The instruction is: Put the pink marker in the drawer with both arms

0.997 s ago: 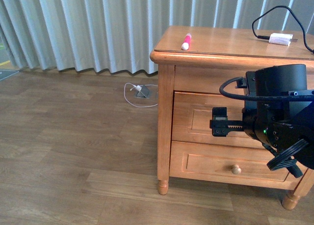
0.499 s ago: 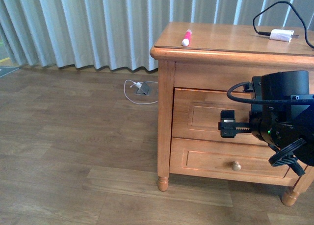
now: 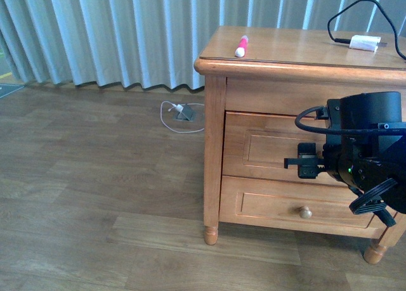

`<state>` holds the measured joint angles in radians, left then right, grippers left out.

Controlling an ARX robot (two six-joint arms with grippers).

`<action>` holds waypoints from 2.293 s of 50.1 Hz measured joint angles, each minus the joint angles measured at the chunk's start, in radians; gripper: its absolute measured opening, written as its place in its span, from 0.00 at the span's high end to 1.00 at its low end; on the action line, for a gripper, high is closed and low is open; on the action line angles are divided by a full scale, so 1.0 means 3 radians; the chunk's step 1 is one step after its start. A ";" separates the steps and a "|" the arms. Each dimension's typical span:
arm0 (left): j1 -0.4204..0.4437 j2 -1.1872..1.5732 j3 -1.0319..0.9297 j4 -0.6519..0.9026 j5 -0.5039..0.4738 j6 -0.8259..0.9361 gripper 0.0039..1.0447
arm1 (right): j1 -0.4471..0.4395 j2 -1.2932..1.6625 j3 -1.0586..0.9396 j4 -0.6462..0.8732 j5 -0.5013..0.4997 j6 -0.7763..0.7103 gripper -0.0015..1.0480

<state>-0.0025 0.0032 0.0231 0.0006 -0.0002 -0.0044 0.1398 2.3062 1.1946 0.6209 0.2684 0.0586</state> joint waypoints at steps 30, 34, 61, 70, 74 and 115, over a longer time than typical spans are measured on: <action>0.0000 0.0000 0.0000 0.0000 0.0001 -0.0001 0.05 | -0.0083 -0.0286 -0.0369 -0.0158 -0.0324 0.0209 0.78; 0.0000 0.0000 0.0000 0.0000 0.0000 0.0000 0.05 | -0.0069 -0.0460 -0.0645 -0.0123 -0.0374 0.0266 0.78; 0.0000 0.0000 0.0000 0.0000 0.0000 0.0000 0.05 | 0.0023 -0.1446 -0.2369 0.0413 -0.0596 0.0350 0.72; 0.0000 0.0000 0.0000 0.0000 0.0000 0.0000 0.05 | 0.0014 -0.1723 -0.2579 0.0408 -0.0516 0.0416 0.46; 0.0000 0.0000 0.0000 0.0000 0.0000 0.0000 0.05 | -0.0005 -0.2032 -0.2693 0.0257 -0.0516 0.0462 0.31; 0.0000 0.0000 0.0000 0.0000 0.0000 -0.0001 0.05 | -0.0837 -0.5639 -0.2645 -0.2674 -0.1617 0.0078 0.08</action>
<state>-0.0025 0.0032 0.0231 0.0006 -0.0002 -0.0048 -0.1112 0.6144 0.4011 -0.1814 -0.2169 0.0818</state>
